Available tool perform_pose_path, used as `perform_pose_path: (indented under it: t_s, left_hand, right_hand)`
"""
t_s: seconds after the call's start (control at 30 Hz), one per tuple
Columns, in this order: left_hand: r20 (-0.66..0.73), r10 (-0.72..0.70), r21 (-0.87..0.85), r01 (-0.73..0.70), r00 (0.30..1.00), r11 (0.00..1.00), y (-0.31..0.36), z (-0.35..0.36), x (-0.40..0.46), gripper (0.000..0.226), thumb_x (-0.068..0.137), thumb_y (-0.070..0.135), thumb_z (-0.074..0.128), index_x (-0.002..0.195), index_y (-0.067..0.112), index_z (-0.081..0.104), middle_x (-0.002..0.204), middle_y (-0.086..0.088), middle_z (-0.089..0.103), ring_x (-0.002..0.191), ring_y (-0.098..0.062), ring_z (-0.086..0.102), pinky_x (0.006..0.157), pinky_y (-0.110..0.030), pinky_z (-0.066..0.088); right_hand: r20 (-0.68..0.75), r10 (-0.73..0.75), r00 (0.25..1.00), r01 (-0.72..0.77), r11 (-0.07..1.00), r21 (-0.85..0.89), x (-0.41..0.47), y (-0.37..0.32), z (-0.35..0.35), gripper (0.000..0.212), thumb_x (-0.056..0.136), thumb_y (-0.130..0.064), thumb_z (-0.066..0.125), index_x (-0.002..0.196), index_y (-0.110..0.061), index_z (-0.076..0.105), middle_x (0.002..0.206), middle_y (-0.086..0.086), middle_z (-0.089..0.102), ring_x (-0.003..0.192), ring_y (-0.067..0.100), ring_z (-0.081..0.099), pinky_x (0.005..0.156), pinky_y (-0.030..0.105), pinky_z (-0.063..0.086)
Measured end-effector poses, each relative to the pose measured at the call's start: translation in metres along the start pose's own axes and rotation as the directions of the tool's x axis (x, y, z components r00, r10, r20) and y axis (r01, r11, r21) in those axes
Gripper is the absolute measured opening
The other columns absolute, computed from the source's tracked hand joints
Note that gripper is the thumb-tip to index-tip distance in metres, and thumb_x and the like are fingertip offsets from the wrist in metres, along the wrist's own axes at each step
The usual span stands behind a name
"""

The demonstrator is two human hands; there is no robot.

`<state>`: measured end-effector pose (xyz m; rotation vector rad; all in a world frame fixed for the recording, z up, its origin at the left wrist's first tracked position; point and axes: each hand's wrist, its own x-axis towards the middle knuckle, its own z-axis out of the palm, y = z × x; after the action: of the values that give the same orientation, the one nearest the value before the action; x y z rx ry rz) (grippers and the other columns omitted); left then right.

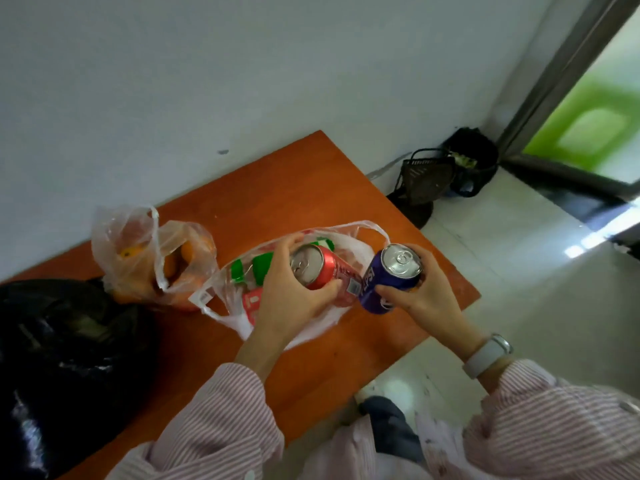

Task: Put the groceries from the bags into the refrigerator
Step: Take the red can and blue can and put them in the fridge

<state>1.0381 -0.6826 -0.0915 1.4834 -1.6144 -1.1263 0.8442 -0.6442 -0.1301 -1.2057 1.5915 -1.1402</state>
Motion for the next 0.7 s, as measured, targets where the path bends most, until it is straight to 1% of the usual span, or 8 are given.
perform_pose_path:
  t_s: [0.07, 0.17, 0.23, 0.3, 0.37, 0.5, 0.57, 0.7]
  left_hand:
    - [0.120, 0.025, -0.100, -0.013, 0.992, 0.995, 0.007, 0.015, -0.007, 0.072, 0.068, 0.014, 0.078, 0.123, 0.033, 0.036, 0.114, 0.018, 0.045, 0.107, -0.003, 0.050, 0.084, -0.019, 0.051]
    - [0.263, 0.055, -0.193, -0.003, 0.963, 0.981, 0.018, 0.055, -0.020, 0.070, 0.066, 0.016, 0.080, 0.123, 0.029, 0.041, 0.114, 0.014, 0.050, 0.104, -0.002, 0.053, 0.084, -0.022, 0.050]
    - [0.357, 0.084, -0.184, -0.018, 0.930, 0.983, 0.029, 0.088, -0.036, 0.065, 0.067, 0.015, 0.080, 0.121, 0.025, 0.044, 0.109, 0.013, 0.053, 0.098, 0.001, 0.054, 0.076, -0.013, 0.050]
    - [0.465, 0.128, -0.193, -0.041, 0.876, 0.980, 0.043, 0.123, -0.058, 0.060, 0.069, 0.012, 0.078, 0.117, 0.027, 0.045, 0.103, 0.019, 0.053, 0.092, 0.005, 0.053, 0.066, -0.002, 0.046]
    - [0.578, 0.182, -0.196, -0.081, 0.796, 0.977, 0.055, 0.161, -0.085, 0.058, 0.069, 0.011, 0.078, 0.114, 0.029, 0.045, 0.102, 0.019, 0.053, 0.091, 0.003, 0.054, 0.062, 0.000, 0.043]
    - [0.763, 0.281, -0.175, -0.233, 0.582, 0.957, 0.085, 0.241, -0.148, 0.060, 0.063, 0.015, 0.082, 0.111, 0.028, 0.049, 0.104, 0.010, 0.059, 0.098, -0.009, 0.058, 0.079, -0.019, 0.048]
    - [0.821, 0.318, -0.192, -0.296, 0.473, 0.936, 0.102, 0.283, -0.187, 0.059, 0.059, 0.019, 0.082, 0.109, 0.028, 0.051, 0.103, 0.007, 0.061, 0.096, -0.011, 0.060, 0.083, -0.024, 0.050]
    - [0.904, 0.347, -0.238, -0.381, 0.249, 0.894, 0.135, 0.367, -0.279, 0.061, 0.063, 0.019, 0.081, 0.114, 0.028, 0.049, 0.109, 0.005, 0.060, 0.099, -0.011, 0.058, 0.081, -0.021, 0.049]
  right_hand:
    - [-0.115, 0.032, 0.993, -0.030, 0.999, 0.015, -0.032, 0.004, -0.014, 0.066, 0.063, 0.000, 0.079, 0.113, -0.025, 0.043, 0.109, -0.005, 0.055, 0.103, 0.011, 0.054, 0.082, 0.017, 0.048]
    - [-0.253, 0.085, 0.964, -0.086, 0.996, 0.007, -0.083, 0.013, -0.044, 0.066, 0.062, -0.001, 0.079, 0.106, -0.035, 0.042, 0.109, -0.004, 0.056, 0.100, 0.010, 0.057, 0.081, 0.015, 0.049]
    - [-0.369, 0.134, 0.920, -0.139, 0.990, 0.012, -0.120, 0.019, -0.068, 0.065, 0.062, -0.002, 0.080, 0.108, -0.030, 0.043, 0.106, -0.007, 0.057, 0.098, 0.008, 0.057, 0.080, 0.014, 0.048]
    - [-0.490, 0.180, 0.853, -0.187, 0.982, 0.036, -0.158, 0.027, -0.092, 0.066, 0.061, -0.004, 0.081, 0.111, -0.025, 0.044, 0.107, -0.004, 0.058, 0.098, 0.011, 0.058, 0.085, 0.020, 0.047]
    - [-0.591, 0.222, 0.776, -0.226, 0.972, 0.068, -0.200, 0.035, -0.118, 0.065, 0.059, -0.010, 0.081, 0.112, -0.024, 0.046, 0.108, -0.003, 0.059, 0.099, 0.013, 0.058, 0.086, 0.024, 0.046]
    - [-0.750, 0.275, 0.601, -0.264, 0.954, 0.139, -0.289, 0.051, -0.168, 0.062, 0.061, -0.008, 0.081, 0.110, -0.025, 0.047, 0.105, -0.009, 0.057, 0.098, 0.009, 0.057, 0.083, 0.020, 0.046]
    - [-0.811, 0.294, 0.506, -0.282, 0.945, 0.167, -0.337, 0.059, -0.193, 0.061, 0.063, -0.007, 0.080, 0.109, -0.028, 0.045, 0.103, -0.012, 0.055, 0.096, 0.007, 0.056, 0.080, 0.016, 0.045]
    - [-0.900, 0.320, 0.295, -0.296, 0.927, 0.232, -0.436, 0.082, -0.247, 0.062, 0.064, -0.009, 0.079, 0.111, -0.027, 0.043, 0.104, -0.011, 0.054, 0.095, 0.006, 0.055, 0.074, 0.012, 0.044]
